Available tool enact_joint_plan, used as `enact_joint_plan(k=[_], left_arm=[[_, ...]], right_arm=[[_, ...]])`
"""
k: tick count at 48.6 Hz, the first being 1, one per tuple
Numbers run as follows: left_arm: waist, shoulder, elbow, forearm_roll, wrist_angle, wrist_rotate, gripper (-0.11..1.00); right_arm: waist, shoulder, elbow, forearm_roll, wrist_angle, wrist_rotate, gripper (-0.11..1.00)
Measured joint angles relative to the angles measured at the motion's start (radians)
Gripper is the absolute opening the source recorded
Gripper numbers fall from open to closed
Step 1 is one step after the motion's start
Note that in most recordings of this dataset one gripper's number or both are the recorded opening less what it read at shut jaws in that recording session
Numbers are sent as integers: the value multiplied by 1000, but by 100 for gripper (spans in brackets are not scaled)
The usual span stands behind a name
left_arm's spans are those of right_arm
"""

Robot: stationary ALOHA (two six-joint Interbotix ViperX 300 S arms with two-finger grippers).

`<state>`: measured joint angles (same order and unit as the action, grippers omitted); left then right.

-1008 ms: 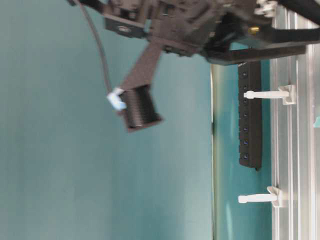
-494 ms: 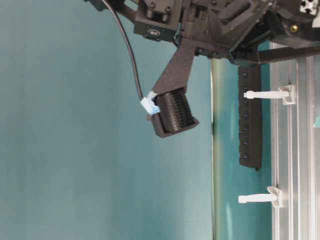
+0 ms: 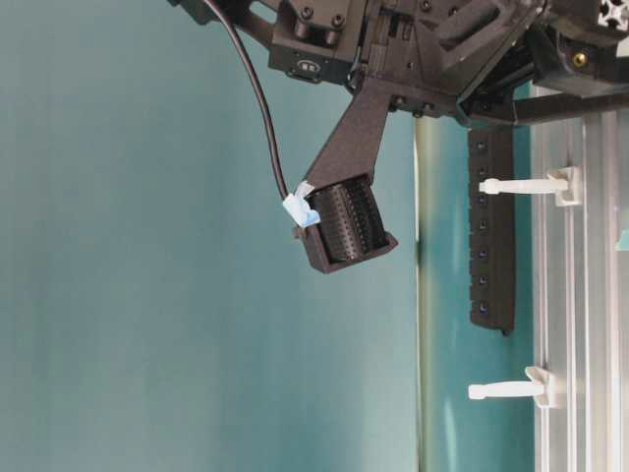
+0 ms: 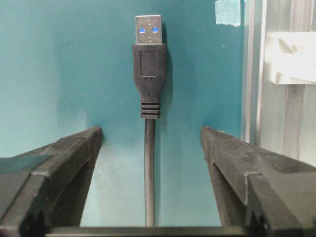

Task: Pass the USB cable through three rings with both arms.
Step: 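Lower the right gripper and grasp the USB cable near its plug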

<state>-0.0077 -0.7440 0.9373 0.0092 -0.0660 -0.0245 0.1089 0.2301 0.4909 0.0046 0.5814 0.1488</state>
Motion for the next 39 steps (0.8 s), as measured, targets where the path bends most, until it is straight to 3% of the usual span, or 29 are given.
enact_joint_plan(k=[7,13,22,39], left_arm=[[0,2,0,-2,-2,0,20],[2,2,0,0,-2,-3,20],[0,2,-8,-2,-2,-3,20],[0,3,-17,0,-3,-3,20]], right_arm=[[0,2,-3,-2,2,-2,30],[2,5,-6,0,0,0,11],[15,5,-8,3,-2,0,-6],[18,5,-9,3,6,0,-8]])
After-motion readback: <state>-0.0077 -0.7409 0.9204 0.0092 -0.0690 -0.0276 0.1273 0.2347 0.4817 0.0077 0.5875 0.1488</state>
